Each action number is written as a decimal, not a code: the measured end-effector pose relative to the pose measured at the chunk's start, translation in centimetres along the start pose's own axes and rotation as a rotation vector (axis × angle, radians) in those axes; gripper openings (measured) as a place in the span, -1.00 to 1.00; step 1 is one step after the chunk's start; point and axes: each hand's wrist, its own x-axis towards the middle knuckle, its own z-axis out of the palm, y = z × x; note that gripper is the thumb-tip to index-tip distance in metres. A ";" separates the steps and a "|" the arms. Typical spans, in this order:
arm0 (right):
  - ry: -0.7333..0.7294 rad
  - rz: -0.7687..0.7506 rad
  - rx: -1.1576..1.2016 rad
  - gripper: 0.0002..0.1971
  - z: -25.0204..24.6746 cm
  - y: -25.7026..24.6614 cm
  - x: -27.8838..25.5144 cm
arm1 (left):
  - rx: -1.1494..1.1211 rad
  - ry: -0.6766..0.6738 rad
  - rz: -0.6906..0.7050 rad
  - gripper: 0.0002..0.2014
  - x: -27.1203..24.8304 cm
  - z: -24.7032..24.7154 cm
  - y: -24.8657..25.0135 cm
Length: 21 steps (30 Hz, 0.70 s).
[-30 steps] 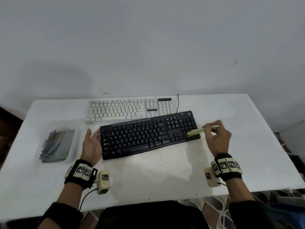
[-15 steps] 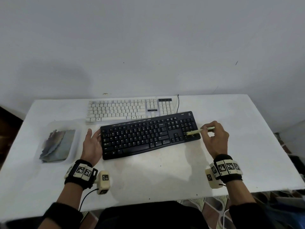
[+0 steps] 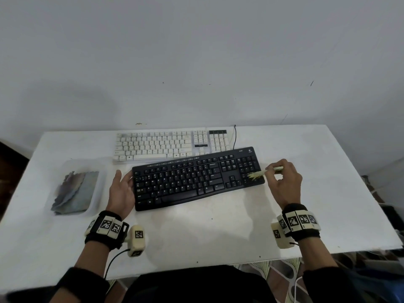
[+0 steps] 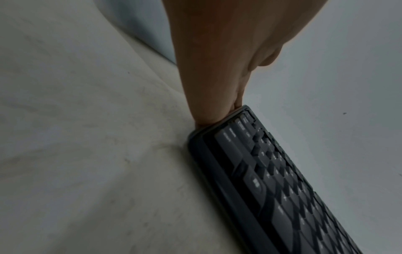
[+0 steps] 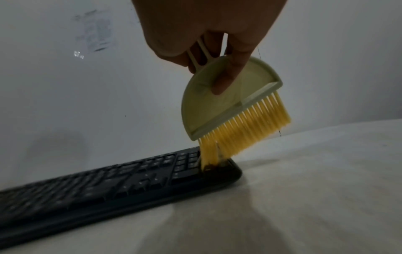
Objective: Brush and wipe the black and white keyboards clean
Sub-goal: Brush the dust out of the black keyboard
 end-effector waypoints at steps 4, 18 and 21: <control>0.046 -0.008 0.018 -0.84 -0.2 -1.0 0.2 | -0.003 -0.004 -0.003 -0.36 0.1 -0.1 -0.1; -0.592 -0.403 0.391 -0.84 11.9 -14.6 -7.5 | -0.008 0.027 -0.007 -0.34 0.2 -0.3 0.1; -0.690 -0.613 0.407 -0.79 14.8 -15.5 -9.9 | -0.019 0.016 -0.024 -0.36 0.1 -0.1 0.5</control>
